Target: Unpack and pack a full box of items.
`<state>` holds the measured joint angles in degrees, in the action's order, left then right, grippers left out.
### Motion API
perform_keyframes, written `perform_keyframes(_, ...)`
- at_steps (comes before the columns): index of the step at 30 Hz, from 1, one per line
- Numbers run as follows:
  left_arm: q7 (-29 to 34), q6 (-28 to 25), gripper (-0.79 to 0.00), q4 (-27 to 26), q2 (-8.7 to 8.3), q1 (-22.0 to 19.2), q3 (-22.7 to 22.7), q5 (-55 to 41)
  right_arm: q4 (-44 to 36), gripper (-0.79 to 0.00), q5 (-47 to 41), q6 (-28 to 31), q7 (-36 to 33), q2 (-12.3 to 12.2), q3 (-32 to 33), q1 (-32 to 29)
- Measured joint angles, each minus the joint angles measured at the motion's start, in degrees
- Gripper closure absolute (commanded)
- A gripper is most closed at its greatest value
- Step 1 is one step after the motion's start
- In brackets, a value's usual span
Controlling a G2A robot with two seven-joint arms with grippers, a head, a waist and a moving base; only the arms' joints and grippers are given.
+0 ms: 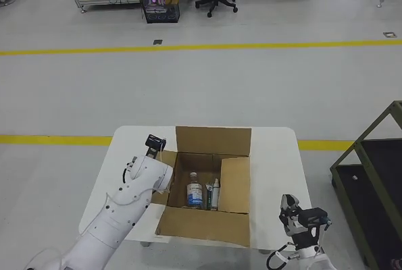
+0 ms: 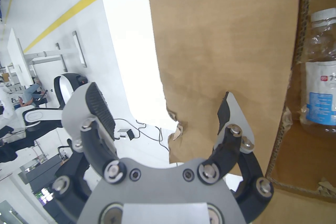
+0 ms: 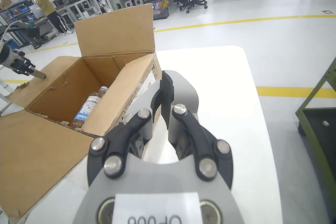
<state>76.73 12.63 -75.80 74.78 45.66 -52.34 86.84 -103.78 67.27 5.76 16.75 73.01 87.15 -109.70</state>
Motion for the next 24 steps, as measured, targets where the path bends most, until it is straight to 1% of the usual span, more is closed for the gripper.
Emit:
perform_keyframes(3,-0.54,-0.69,-0.785,-4.82,0.16,0.21,-1.8,-3.03,0.83,-0.015,-0.55,-0.94,0.52,0.01,1.02,-0.09)
perform_keyframes(5,-0.95,-0.8,-0.785,-7.96,0.34,0.58,-3.46,-7.16,1.45,-0.012,-0.6,-2.0,0.76,0.0,1.87,-0.16)
perform_keyframes(6,-1.17,-1.09,-0.785,-9.77,0.47,0.73,-4.57,-10.69,1.98,-0.006,0.17,-3.1,0.75,-0.01,2.34,-0.19)
perform_keyframes(9,-2.32,-2.93,-0.785,-12.61,0.7,0.65,-5.34,-15.0,4.05,0.0,-0.09,-4.99,1.28,0.19,2.19,0.07)
perform_keyframes(12,-3.18,-3.89,-0.785,-13.98,1.16,0.76,-4.96,-18.78,8.0,0.0,-0.67,-6.38,2.13,0.56,0.52,1.63)
perform_keyframes(17,-4.85,-8.19,-0.785,-14.09,2.08,1.59,-2.72,-27.43,14.9,0.0,0.85,-6.67,4.0,1.33,-4.64,6.3)
perform_keyframes(21,-5.48,-15.06,-0.785,-12.24,2.78,2.32,0.06,-35.6,20.69,0.0,3.72,-6.06,5.86,2.05,-9.85,10.62)
perform_keyframes(24,-5.77,-16.39,-0.785,-10.04,3.16,2.29,0.91,-39.75,23.49,0.0,4.94,-5.43,7.41,2.53,-12.81,12.44)
